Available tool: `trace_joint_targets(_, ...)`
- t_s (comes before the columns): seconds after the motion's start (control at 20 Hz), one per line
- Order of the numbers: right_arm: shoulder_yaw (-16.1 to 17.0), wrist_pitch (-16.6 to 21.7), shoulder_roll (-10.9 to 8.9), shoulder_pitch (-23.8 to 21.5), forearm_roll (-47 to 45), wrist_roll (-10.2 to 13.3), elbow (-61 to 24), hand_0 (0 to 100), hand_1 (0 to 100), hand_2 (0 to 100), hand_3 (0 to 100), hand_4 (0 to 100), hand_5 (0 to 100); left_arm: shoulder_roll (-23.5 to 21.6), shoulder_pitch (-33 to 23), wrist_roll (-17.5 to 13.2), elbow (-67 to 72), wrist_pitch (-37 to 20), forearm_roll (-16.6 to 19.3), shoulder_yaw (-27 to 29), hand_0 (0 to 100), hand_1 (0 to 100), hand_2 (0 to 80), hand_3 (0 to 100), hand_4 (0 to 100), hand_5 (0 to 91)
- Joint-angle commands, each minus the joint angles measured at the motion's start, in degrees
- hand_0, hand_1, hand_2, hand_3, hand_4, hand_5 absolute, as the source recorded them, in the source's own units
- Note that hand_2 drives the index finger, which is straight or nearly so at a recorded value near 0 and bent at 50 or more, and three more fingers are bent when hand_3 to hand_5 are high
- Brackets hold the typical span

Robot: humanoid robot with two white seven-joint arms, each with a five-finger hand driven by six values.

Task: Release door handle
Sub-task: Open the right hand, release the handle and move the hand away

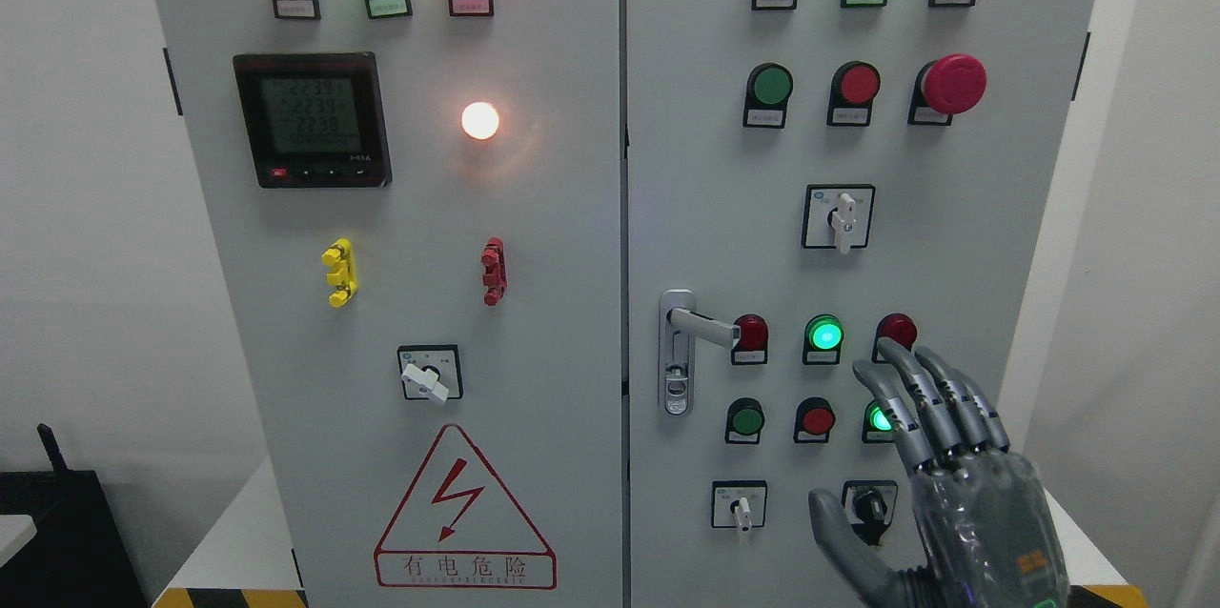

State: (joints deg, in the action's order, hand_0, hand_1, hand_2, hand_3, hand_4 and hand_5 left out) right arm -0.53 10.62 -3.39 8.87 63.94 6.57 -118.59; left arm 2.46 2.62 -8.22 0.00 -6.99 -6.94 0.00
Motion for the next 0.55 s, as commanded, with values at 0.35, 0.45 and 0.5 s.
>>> trace_joint_targets(0.35,-0.08,0.37,1.01,-0.52,-0.04,-0.07,-0.68,42,10,2,9,3,0,0.0,0.02,0.05,0.97,0.04,0.0,0.62,12,39,0.0,0,0,0.0)
trace_joint_targets(0.45,-0.08,0.37,1.1,-0.52,-0.04,-0.07,-0.68,42,10,2,10,3,0,0.0,-0.07,0.05,0.97,0.05,0.0,0.62,12,39,0.0,0,0,0.0)
trace_joint_targets(0.5,-0.08,0.37,1.1,-0.52,-0.04,-0.07,-0.68,42,10,2,10,3,0,0.0,0.02,0.05,0.97,0.05,0.0,0.62,12,39,0.0,0,0,0.0)
